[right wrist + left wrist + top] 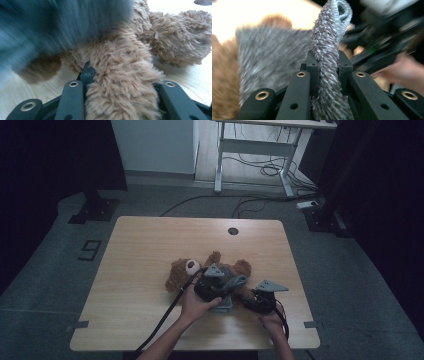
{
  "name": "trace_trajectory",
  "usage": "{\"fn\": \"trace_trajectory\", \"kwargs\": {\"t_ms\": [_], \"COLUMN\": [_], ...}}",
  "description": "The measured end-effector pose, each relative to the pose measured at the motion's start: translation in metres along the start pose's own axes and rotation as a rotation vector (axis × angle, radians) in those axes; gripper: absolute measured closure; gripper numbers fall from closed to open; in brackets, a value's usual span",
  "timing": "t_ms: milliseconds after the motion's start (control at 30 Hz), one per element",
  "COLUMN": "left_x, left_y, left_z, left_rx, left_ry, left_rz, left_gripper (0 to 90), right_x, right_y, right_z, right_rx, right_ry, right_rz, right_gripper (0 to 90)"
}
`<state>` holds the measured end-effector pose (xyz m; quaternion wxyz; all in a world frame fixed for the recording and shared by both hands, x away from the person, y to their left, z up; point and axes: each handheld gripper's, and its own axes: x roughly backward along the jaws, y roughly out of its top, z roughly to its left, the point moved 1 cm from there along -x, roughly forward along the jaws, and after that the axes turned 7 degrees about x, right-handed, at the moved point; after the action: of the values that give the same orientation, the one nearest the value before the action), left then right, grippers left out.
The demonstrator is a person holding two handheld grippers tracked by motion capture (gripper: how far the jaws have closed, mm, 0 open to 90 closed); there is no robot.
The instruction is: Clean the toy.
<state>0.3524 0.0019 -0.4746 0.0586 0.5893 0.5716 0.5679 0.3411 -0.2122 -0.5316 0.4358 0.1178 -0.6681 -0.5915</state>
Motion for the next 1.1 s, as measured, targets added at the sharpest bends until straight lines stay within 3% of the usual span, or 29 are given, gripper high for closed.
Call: {"fn": "trace_trajectory", "kwargs": {"t_ms": [100,433,767,1100], "left_x": [-0.002,0.008,0.021,0.044], "left_y": [-0.015,-0.035,-0.047,-0.067], "left_z": [0.012,0.015,0.022,0.042], "left_rx": [0.063,0.028,0.020,0.066], "left_ry": [-0.064,-0.002,0.037,0.061], "left_rz": [-0.019,-0.006,-0.008,-0.029], "left_gripper": [77.0,77.2,77.3,77.3], "right_x": [-0.001,0.000,0.000,0.000], "right_y": [-0.001,-0.001,-0.001,-0.001], "right_z": [0.000,-0.001,-0.001,-0.001], "right_rx": [0.010,-0.001,0.005,0.014], "right_ry": [0.004,0.013,0.018,0.033], "right_rz": [0.018,0.015,0.016,0.021], "right_gripper": [57.9,58.2,58.2,58.1]}}
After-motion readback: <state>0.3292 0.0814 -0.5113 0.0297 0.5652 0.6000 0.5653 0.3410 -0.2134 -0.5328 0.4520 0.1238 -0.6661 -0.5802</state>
